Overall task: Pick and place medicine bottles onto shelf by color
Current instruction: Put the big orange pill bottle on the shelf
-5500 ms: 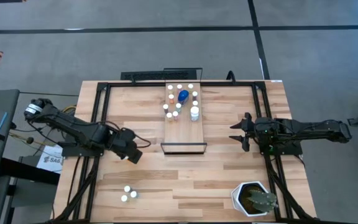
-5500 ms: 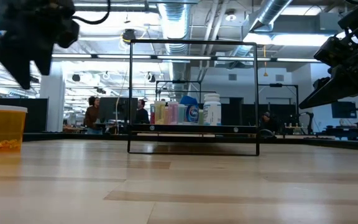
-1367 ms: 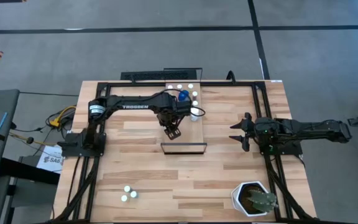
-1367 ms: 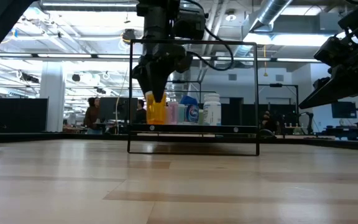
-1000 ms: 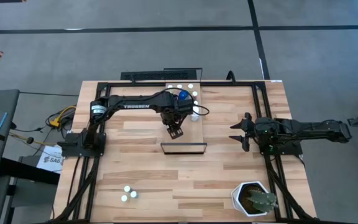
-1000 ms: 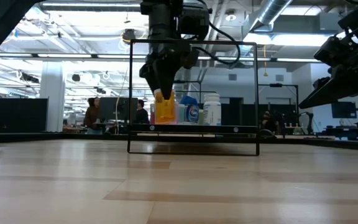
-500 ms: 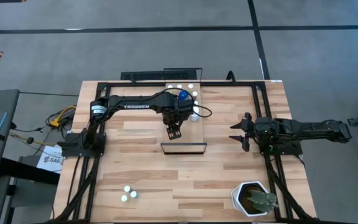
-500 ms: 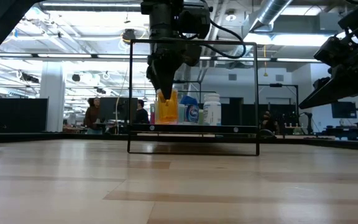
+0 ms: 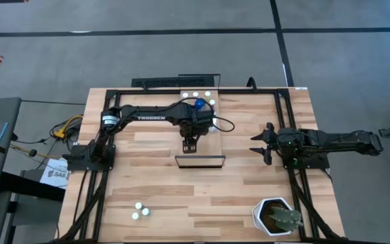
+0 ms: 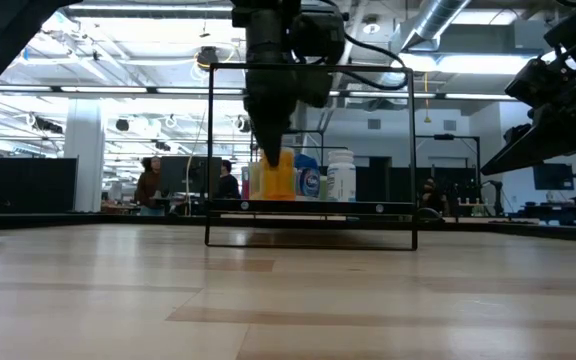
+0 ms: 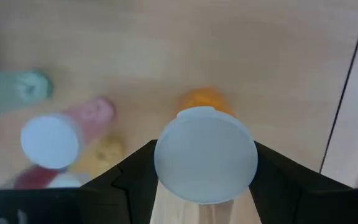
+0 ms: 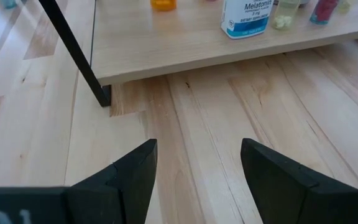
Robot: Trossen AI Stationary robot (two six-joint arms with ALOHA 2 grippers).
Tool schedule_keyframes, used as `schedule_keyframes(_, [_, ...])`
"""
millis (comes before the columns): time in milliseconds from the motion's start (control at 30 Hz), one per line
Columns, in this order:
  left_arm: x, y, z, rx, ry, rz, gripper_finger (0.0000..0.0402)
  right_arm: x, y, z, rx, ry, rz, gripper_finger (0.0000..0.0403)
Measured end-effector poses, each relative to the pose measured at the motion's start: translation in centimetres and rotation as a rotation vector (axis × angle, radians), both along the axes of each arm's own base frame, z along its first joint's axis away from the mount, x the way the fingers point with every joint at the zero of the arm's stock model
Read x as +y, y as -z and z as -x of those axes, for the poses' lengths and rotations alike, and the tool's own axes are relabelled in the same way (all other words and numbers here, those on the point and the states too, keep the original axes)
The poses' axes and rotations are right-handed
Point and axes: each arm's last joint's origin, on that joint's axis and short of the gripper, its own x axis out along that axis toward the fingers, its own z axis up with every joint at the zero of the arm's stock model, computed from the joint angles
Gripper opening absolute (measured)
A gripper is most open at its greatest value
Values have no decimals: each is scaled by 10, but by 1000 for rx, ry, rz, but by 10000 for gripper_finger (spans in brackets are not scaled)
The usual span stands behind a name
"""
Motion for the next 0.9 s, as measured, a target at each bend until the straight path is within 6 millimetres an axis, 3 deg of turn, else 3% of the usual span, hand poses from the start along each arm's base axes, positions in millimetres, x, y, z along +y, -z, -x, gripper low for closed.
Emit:
schedule_keyframes(500, [2, -1, -10, -87, 320, -96, 194, 0, 0, 0, 0, 0, 0, 255])
schedule_keyframes(900, [4, -2, -10, -82, 419, -150, 194, 0, 0, 0, 0, 0, 0, 255])
